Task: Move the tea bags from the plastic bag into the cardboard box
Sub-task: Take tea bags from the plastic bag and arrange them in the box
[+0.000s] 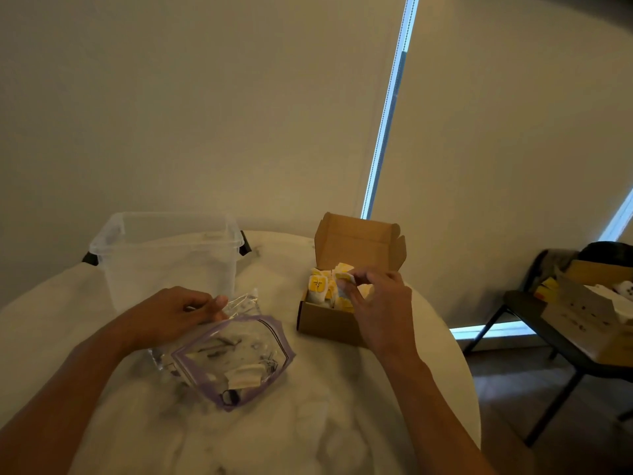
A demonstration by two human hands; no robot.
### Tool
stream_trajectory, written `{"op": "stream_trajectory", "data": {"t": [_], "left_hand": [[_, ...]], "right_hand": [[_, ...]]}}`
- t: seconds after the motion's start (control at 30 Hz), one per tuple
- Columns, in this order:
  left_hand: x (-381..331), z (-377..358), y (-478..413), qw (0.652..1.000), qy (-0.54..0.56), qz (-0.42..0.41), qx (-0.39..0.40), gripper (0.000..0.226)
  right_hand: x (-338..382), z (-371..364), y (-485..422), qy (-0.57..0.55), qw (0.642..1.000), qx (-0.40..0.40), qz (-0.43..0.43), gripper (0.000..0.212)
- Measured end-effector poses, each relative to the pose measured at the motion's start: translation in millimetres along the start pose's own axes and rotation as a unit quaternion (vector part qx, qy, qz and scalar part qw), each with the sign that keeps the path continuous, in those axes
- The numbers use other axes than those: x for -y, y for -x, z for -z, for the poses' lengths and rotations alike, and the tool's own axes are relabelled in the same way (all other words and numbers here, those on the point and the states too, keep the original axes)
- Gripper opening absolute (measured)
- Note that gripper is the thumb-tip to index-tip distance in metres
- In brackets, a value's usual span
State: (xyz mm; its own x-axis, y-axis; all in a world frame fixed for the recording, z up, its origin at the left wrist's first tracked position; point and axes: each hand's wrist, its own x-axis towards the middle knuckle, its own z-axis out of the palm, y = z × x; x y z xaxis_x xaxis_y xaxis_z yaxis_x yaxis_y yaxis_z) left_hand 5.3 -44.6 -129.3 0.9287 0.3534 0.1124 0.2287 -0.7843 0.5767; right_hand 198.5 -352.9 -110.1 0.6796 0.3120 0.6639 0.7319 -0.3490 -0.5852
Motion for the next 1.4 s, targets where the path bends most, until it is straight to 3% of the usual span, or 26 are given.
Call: {"op": "stream_trajectory", "data": {"t": [0.27,0.37,0.47,0.57,0.67,0.8,0.93,1.03,1.13,1.3,1.4], "left_hand": [[0.2,-0.5,-0.5,1.000,-0.001,0.001,-0.004,0.053],[-1.7,-0.2,1.1,1.000,0.003,0.005,-0.007,0.049],[-4.8,0.8,4.1,1.000,0.004,0.009,-0.006,0.047],[-4.2,0.9,2.6,1.000,0.003,0.014,-0.002,0.051],[-0.8,0.2,1.8,1.000,0.000,0.015,-0.004,0.057],[1.0,0.4,0.3,1.000,-0.006,0.008,-0.007,0.059],[4.8,0.3,0.4,1.000,-0.010,-0.001,-0.008,0.068],[4.4,0.3,1.3,1.000,-0.003,0.003,-0.003,0.064],[1.9,0.9,1.9,1.000,0.018,0.010,0.005,0.056],[-1.1,1.3,3.3,1.000,0.012,0.008,-0.004,0.060],[-2.0,2.4,4.0,1.000,0.007,0.007,-0.004,0.061]], "right_hand": [[-4.2,0.8,-1.0,0.060,0.997,0.040,-0.032,0.037],[-5.6,5.1,-1.9,0.092,0.995,0.007,-0.027,0.046],[-3.0,6.7,1.0,0.082,0.996,-0.039,0.002,0.039],[13.1,0.1,9.2,0.017,0.997,-0.037,0.066,0.027],[42.9,-7.1,30.4,-0.084,0.984,0.088,0.132,0.025],[72.3,-17.6,55.1,-0.131,0.924,0.290,0.213,0.022],[76.1,-27.9,65.6,-0.070,0.899,0.347,0.258,0.044],[71.7,-32.6,64.9,-0.057,0.896,0.377,0.230,0.043],[66.3,-29.5,59.3,-0.054,0.903,0.384,0.186,0.028],[59.8,-15.8,51.1,-0.149,0.937,0.307,0.074,0.027],[56.9,-8.7,43.5,-0.244,0.921,0.303,-0.018,0.023]]}}
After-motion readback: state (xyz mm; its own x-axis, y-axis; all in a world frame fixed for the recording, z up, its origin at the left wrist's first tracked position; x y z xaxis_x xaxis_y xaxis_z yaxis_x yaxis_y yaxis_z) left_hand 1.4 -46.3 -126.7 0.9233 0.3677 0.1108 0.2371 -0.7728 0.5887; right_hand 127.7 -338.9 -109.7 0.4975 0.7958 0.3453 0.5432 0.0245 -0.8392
